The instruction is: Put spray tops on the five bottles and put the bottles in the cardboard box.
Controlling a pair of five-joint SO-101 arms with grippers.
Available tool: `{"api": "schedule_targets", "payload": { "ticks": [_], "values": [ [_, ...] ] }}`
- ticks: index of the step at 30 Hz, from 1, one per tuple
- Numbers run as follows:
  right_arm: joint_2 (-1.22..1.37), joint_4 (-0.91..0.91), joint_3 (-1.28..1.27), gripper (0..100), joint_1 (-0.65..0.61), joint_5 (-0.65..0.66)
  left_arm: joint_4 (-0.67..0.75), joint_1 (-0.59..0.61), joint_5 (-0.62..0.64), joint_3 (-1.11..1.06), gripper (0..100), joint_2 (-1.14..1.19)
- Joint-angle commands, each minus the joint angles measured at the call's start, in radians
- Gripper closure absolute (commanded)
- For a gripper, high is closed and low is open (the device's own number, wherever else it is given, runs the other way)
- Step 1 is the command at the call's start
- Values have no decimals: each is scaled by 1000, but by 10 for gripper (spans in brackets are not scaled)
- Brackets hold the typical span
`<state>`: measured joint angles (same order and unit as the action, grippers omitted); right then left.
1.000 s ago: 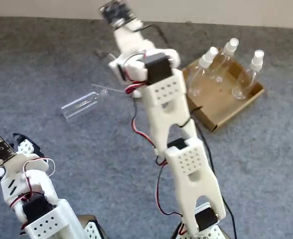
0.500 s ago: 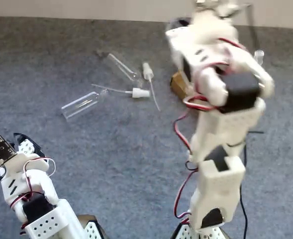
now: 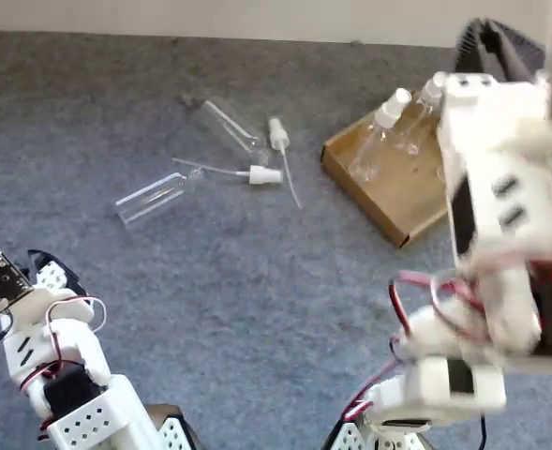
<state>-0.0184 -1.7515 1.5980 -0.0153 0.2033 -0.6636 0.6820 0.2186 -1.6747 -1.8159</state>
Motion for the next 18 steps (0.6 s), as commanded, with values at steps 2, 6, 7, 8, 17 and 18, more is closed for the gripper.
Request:
{"api": "schedule_targets", "payload": {
  "ticks": [2,6,7,8,17,18],
  "values": [
    [-217,-19,-255,978,19,-12,-28,-81,-150,-19,989,-4],
    [-404,-18,-466,978,15,-12,-46,-180,-358,-18,989,-7],
    [-447,-18,-518,978,15,-12,-46,-200,-410,-18,989,-7],
    [-492,-18,-576,978,15,-12,-44,-216,-468,-19,989,-7],
    [-829,47,-1267,975,12,-12,-144,-245,-833,84,921,-2],
    [-865,68,-1348,975,12,-12,-190,-246,-838,122,904,-2]
  ]
}}
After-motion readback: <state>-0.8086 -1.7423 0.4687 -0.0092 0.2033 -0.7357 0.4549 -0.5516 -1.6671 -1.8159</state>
